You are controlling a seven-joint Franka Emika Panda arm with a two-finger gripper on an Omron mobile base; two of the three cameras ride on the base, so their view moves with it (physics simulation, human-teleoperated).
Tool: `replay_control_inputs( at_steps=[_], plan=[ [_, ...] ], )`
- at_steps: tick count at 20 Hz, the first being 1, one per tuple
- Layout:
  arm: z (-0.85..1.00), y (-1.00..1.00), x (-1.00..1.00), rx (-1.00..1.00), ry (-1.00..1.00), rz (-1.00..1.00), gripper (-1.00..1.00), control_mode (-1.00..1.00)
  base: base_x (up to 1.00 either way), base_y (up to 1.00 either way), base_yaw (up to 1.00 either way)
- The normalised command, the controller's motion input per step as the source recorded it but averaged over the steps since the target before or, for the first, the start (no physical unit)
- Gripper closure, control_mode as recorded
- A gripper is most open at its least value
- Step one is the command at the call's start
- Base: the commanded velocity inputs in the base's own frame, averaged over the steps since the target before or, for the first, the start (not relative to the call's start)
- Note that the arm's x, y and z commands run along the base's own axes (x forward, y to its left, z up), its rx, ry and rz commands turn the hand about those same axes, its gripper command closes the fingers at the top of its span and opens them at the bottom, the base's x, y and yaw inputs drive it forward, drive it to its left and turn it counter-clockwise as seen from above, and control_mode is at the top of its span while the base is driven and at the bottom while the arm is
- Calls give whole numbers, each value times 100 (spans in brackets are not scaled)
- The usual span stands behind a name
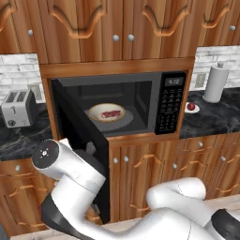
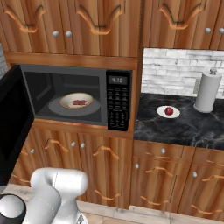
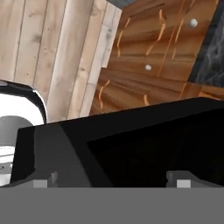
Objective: Remove the apple from the bowl and place it on the small plate. Then place the bowl with only the steak in the microwave, close the door, and press the start button to microwave the steak.
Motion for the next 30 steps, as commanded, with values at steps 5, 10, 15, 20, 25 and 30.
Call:
replay_control_inputs(
  at_steps=[5,10,15,20,25,30],
  plan=[
    [24,-100,6,9,-7,0,-100,-100,0,0,0],
    [35,-100,27,8,-9,0,-100,-100,0,0,0],
    [26,-100,52,8,-5,0,-100,-100,0,0,0],
    [11,-70,66,7,-1,0,-100,-100,0,0,0],
    [8,-43,69,6,0,0,-100,-100,0,0,0],
    [2,-42,68,7,-3,0,-100,-100,0,0,0]
  ],
)
